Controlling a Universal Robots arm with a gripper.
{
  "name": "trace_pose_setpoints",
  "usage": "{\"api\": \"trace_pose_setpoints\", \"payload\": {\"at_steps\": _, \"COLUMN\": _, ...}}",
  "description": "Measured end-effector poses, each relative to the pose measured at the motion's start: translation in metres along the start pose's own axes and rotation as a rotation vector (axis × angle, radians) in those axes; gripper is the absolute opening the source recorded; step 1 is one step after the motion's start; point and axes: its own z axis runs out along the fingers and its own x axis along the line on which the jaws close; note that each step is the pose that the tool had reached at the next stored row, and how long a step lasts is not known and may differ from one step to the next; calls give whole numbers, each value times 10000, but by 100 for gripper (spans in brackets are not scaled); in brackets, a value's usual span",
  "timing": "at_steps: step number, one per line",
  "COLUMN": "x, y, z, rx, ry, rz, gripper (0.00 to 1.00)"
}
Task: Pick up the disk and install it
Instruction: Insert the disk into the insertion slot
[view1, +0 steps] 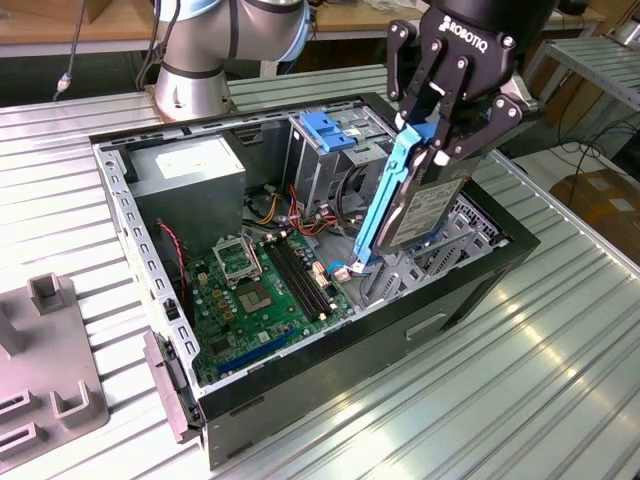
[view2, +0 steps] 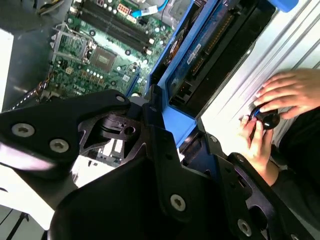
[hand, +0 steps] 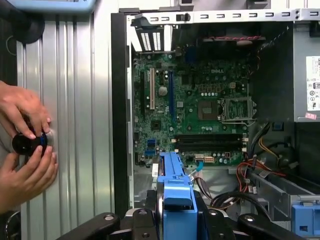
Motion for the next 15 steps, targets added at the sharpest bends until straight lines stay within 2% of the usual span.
{"api": "trace_pose_setpoints", "payload": {"at_steps": 3, "x": -24, "y": -249, "z": 14, "rx": -5, "ry": -2, "rz": 0, "gripper": 37}}
{"api": "trace_pose_setpoints", "payload": {"at_steps": 5, "x": -34, "y": -338, "z": 15, "rx": -6, "ry": 0, "rz": 0, "gripper": 37}}
{"api": "trace_pose_setpoints", "payload": {"at_steps": 7, "x": -53, "y": -479, "z": 16, "rx": -6, "ry": 0, "rz": 1, "gripper": 37}}
{"api": "trace_pose_setpoints", "payload": {"at_steps": 10, "x": -67, "y": -627, "z": 18, "rx": -5, "ry": 1, "rz": 0, "gripper": 37}}
{"api": "trace_pose_setpoints", "payload": {"at_steps": 11, "x": -70, "y": -668, "z": 20, "rx": -5, "ry": 1, "rz": 0, "gripper": 37}}
{"api": "trace_pose_setpoints", "payload": {"at_steps": 15, "x": -75, "y": -673, "z": 102, "rx": 5, "ry": -1, "rz": 2, "gripper": 37}}
